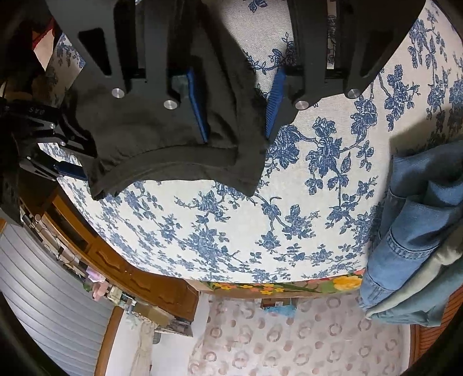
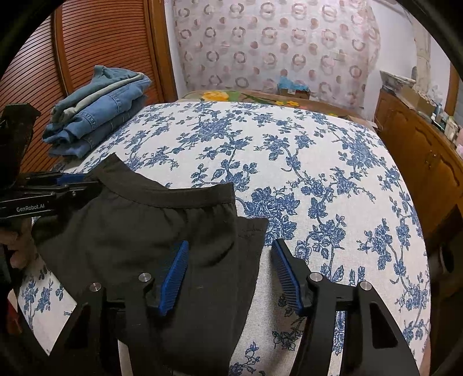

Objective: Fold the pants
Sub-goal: 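Move both grippers to the shirt's edge and close on it, then lift the held shirt edge with both grippers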

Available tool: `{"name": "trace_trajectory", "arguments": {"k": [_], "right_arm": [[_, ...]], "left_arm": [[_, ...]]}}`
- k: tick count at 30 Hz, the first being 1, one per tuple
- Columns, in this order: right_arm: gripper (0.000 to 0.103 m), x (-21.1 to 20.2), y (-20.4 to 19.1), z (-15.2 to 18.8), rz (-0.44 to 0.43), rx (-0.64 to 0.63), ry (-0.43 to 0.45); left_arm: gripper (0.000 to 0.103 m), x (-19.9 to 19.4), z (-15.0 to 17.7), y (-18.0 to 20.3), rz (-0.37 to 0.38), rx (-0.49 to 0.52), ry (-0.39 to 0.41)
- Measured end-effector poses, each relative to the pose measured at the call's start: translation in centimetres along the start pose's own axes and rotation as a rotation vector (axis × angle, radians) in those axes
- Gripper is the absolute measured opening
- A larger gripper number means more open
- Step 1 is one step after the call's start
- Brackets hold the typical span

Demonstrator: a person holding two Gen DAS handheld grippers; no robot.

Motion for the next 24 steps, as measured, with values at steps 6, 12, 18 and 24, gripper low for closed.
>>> {"name": "trace_trajectory", "arguments": {"k": [6, 12, 18, 24], "right_arm": [[0.06, 0.0, 0.1, -0.1, -0.013, 0.009, 0.001], [0.045, -0.2, 0.1, -0.1, -0.026, 0.017, 0.01], [0.03, -0.1, 0.2, -0.1, -0.048, 0.036, 0.01], [0.013, -0.4, -0.1, -0.3, -0.114, 0.045, 0.004]], "left_arm": [[0.04, 0.2, -0.2, 0.0, -0.002, 0.013, -0.008], [0.026, 0.1, -0.4, 0.7, 0.022, 0.024, 0.0], [0.017, -0.5, -0.5, 0.9, 0.047, 0.01, 0.026], [0.014, -2.5, -1.1, 1.3, 0.097, -0.011, 0.073]]}}
Point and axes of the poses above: each gripper's, at about its wrist camera, not at the fingertips, and x roughly the way its jaws point, y to its right, z to its underside, the point moved 6 cm from there along x, roughly the way its jaws point, and after that the axes turned 6 degrees about -z, right-handed, at the moved point
